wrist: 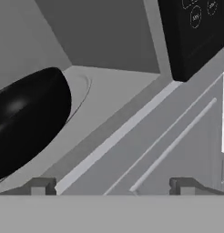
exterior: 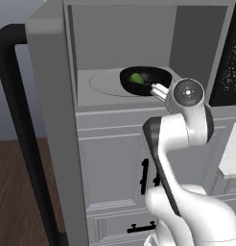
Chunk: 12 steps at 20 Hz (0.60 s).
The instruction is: Pick the avocado from the sink and place it in the bowl. Then pick the bowl and place it in the microwave. Then close the microwave door and press the start button.
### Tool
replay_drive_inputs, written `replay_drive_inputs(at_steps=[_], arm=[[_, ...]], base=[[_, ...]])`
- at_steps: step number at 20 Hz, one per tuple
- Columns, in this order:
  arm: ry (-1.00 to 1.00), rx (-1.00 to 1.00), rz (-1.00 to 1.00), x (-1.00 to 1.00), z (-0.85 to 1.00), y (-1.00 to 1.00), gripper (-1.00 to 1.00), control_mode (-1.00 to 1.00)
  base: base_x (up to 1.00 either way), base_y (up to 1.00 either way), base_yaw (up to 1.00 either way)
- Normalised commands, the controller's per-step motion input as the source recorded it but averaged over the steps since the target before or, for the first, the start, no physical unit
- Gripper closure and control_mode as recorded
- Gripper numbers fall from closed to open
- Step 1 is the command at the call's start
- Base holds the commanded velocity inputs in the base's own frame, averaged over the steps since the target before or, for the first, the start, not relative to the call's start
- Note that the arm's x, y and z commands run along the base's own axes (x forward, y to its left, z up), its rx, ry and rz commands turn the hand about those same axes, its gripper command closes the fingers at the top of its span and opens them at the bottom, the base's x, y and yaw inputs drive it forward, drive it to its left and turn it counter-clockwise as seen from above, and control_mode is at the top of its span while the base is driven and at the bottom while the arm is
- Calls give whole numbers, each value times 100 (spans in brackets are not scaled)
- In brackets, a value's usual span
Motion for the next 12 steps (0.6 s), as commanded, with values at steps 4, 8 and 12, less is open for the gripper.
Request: replay_drive_inputs(at_steps=[4,8,12], arm=[[-26,-45,-6,-3,-20,-1,-100,-100],[-37,-46,-4,-14,-22,0,-100,-100],[-31,-40,-2,-30,-19,0,-100,-100]], base=[[0,0,0],[0,0,0],[0,0,0]])
